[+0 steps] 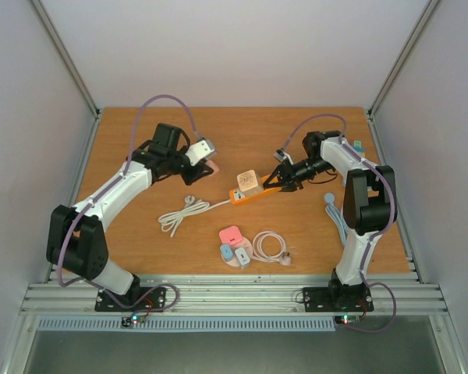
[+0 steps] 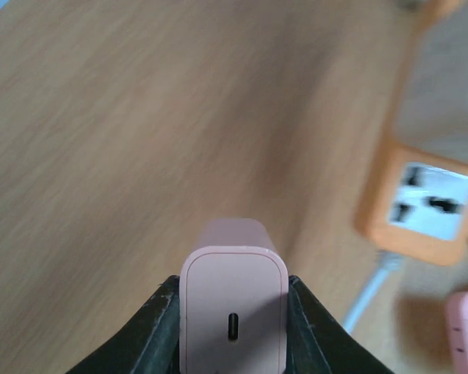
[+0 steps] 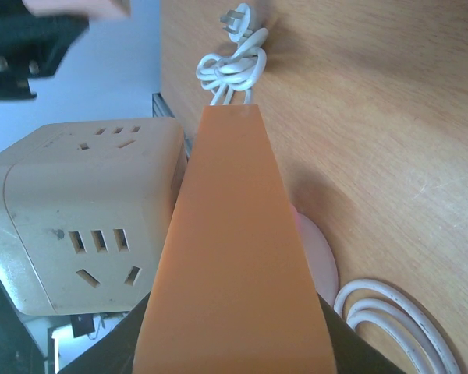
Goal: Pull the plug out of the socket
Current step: Place the plug at the center of the board.
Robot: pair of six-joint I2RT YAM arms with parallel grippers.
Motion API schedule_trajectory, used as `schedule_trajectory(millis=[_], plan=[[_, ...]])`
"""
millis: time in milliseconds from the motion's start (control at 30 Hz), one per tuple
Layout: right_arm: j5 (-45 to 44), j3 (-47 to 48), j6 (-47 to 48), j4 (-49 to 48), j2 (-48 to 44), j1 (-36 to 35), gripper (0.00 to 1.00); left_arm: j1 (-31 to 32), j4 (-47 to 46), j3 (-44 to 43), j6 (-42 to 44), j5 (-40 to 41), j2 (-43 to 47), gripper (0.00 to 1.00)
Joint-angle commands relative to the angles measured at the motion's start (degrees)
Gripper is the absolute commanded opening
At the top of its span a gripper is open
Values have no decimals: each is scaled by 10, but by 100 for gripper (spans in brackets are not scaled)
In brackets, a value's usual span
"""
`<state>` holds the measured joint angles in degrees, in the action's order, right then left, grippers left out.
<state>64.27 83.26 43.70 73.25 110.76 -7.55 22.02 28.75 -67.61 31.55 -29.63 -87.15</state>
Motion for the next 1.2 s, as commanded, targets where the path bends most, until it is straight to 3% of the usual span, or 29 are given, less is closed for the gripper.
schedule_trajectory(millis=[0, 533, 833, 1167], plan=[[24, 4, 0, -1, -16, 3, 1, -51, -8, -33, -53, 57, -14, 1], [24, 4, -1, -2, -17, 3, 1, -279, 4, -28, -191, 76, -67, 0], [22, 4, 0, -2, -18, 3, 1, -355, -6, -30, -253, 90, -112, 0], [23, 4, 0, -2, -18, 3, 1, -404, -93, -4, -273, 192, -137, 1]])
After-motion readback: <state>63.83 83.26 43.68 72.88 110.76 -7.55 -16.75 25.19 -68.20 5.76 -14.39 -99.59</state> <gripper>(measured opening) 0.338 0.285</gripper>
